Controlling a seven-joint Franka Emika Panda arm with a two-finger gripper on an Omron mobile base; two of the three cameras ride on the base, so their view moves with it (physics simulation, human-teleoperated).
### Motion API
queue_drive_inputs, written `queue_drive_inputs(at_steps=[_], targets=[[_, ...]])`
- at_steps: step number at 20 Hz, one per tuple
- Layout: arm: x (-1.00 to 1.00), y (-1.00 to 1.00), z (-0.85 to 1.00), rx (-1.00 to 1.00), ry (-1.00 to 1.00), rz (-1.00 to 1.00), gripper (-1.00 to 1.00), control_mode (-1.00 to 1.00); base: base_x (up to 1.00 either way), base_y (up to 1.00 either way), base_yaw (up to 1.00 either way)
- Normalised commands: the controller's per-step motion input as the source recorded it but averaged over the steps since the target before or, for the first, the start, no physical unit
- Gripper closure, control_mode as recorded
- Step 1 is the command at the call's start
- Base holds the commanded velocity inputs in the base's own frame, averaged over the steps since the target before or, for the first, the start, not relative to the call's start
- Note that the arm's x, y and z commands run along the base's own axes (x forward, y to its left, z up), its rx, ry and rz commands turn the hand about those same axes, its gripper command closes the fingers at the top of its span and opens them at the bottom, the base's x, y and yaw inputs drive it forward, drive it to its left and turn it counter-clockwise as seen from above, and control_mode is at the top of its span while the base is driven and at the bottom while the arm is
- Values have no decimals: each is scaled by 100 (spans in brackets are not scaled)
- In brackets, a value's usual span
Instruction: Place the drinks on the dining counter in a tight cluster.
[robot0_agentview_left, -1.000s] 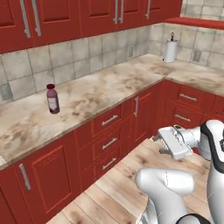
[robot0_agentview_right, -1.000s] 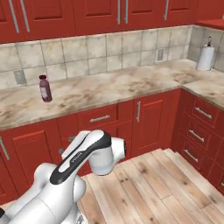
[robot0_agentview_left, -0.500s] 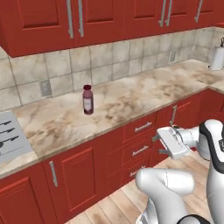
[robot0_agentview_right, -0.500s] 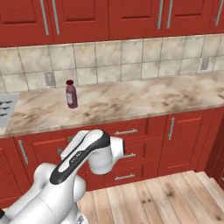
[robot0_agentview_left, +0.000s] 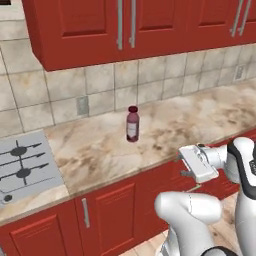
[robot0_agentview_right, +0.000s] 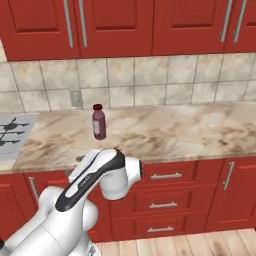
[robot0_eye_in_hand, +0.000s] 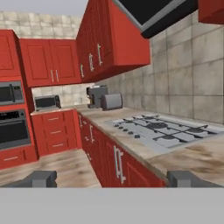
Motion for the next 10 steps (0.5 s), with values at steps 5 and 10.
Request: queue_drive_inputs(at_steps=[5,10], targets=[[0,0,0,0,0,0,-100,100,57,-12,27],[0,0,0,0,0,0,-100,100,34,-36,12]])
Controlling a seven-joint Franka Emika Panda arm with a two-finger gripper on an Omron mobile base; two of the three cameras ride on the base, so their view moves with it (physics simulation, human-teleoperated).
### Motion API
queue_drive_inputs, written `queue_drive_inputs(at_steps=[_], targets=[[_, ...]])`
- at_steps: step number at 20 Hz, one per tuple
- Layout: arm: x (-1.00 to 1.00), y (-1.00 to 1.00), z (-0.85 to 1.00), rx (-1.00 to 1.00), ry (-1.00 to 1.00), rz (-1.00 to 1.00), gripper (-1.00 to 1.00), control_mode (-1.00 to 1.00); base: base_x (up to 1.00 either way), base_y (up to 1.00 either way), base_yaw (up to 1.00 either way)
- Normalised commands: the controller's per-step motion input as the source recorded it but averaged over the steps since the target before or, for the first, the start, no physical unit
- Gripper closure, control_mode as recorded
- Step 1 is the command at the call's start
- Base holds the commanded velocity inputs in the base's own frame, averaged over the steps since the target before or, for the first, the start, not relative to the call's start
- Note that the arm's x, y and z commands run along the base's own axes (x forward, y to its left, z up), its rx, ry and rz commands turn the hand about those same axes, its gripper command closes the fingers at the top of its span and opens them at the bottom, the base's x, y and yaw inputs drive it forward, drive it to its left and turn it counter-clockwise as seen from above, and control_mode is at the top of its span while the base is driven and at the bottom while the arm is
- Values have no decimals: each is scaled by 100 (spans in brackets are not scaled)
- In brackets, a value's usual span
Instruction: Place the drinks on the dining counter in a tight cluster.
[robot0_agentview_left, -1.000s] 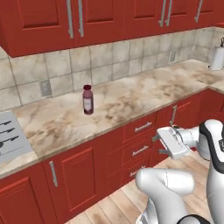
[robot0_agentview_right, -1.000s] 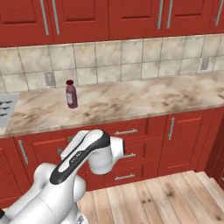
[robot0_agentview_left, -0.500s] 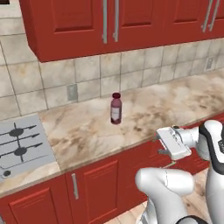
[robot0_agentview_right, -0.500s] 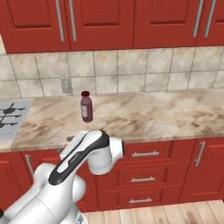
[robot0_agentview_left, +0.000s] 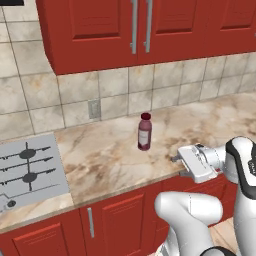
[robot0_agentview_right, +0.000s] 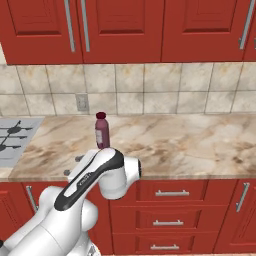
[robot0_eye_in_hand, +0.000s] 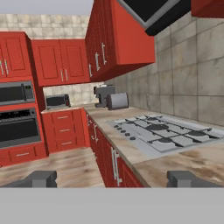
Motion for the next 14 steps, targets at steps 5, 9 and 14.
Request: queue_drive_inputs(at_steps=[5,9,14], targets=[[0,0,0,0,0,0,-100,100,30,-38,12],[0,0,0,0,0,0,-100,100,33,-33,19],[0,0,0,0,0,0,-100,100,37,-35,14]])
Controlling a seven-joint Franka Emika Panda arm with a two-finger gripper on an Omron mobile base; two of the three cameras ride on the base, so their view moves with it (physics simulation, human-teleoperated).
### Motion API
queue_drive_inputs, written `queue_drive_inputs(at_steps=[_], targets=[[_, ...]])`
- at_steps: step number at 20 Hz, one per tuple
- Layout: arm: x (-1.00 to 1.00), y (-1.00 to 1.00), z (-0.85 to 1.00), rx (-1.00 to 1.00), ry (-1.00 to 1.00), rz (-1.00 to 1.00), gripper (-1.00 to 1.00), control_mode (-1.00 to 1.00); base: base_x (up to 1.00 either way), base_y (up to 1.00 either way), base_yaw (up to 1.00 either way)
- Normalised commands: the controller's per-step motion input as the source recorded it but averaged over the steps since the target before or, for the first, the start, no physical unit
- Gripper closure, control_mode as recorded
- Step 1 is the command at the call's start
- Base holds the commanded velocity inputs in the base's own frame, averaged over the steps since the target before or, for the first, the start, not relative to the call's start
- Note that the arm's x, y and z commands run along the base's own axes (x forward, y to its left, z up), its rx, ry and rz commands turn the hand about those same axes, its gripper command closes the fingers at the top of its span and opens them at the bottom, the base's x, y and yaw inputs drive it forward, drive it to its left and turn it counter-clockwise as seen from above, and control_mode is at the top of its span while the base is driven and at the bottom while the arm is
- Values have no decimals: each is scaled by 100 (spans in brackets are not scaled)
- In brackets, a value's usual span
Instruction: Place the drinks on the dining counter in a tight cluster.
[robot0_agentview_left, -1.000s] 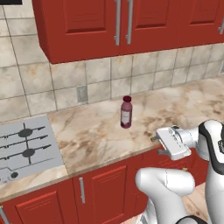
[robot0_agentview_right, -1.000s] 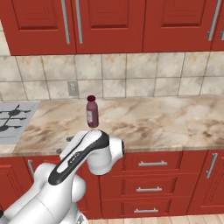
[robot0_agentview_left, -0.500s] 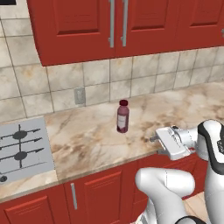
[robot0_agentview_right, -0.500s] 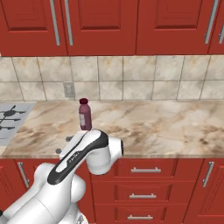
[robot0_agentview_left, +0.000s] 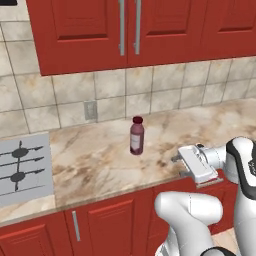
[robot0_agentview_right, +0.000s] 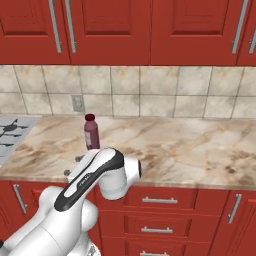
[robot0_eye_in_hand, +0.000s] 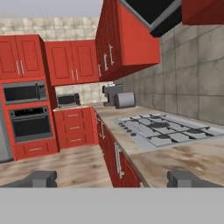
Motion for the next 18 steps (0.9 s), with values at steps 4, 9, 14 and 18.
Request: queue_drive_inputs(at_steps=[4,9,14,18], targets=[[0,0,0,0,0,0,-100,100,38,-36,12],[0,0,0,0,0,0,-100,100,46,-31,12],[0,0,0,0,0,0,-100,100,50,-29,9],[0,0,0,0,0,0,-100,100,46,-22,4]])
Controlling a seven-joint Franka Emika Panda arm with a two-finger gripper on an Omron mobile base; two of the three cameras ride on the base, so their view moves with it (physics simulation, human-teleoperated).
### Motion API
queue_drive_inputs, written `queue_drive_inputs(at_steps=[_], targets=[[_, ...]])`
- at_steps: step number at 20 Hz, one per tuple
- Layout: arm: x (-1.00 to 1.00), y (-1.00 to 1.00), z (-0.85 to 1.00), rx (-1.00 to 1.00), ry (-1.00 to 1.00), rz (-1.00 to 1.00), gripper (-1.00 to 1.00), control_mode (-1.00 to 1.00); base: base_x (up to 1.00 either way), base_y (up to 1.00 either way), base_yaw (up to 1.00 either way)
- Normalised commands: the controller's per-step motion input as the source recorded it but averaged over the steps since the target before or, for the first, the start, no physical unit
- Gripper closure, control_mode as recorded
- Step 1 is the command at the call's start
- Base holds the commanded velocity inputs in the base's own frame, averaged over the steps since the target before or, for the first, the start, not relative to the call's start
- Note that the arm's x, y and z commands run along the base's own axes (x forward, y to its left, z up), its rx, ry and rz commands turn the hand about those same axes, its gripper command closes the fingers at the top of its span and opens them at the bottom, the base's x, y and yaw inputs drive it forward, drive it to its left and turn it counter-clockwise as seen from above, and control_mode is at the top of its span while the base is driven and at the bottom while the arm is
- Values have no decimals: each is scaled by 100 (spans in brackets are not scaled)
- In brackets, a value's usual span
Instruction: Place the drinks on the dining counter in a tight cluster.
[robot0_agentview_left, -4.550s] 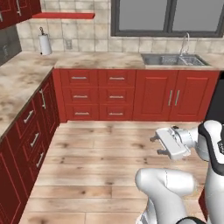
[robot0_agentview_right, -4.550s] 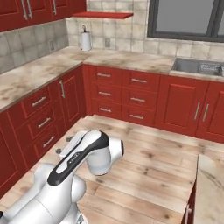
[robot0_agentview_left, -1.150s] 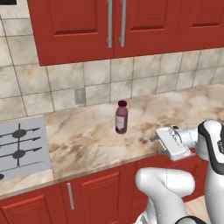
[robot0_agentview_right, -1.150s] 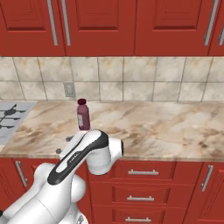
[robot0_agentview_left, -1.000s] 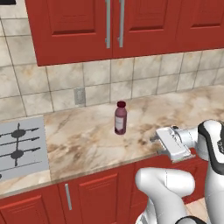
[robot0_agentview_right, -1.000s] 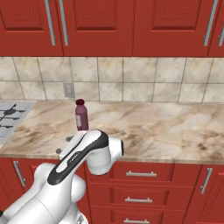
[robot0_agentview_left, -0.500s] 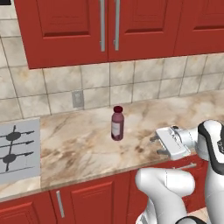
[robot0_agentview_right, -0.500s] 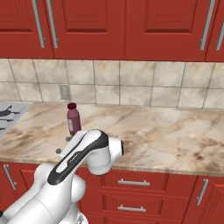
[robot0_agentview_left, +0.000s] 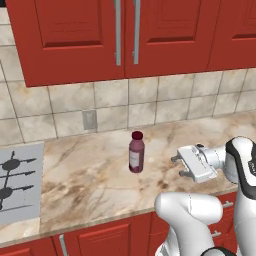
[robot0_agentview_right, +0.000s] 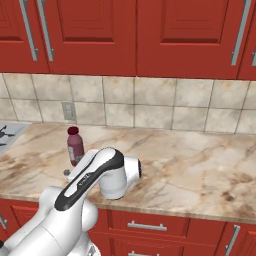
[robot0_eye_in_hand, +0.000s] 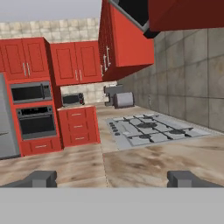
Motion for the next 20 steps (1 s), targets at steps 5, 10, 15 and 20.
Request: queue_drive_inputs(at_steps=[5,10,15,20], targets=[[0,0,0,0,0,0,-100,100,19,-7,0],[0,0,0,0,0,0,-100,100,0,0,0],[0,0,0,0,0,0,-100,100,0,0,0],[0,0,13,0,5,-5,-100,-100,0,0,0]])
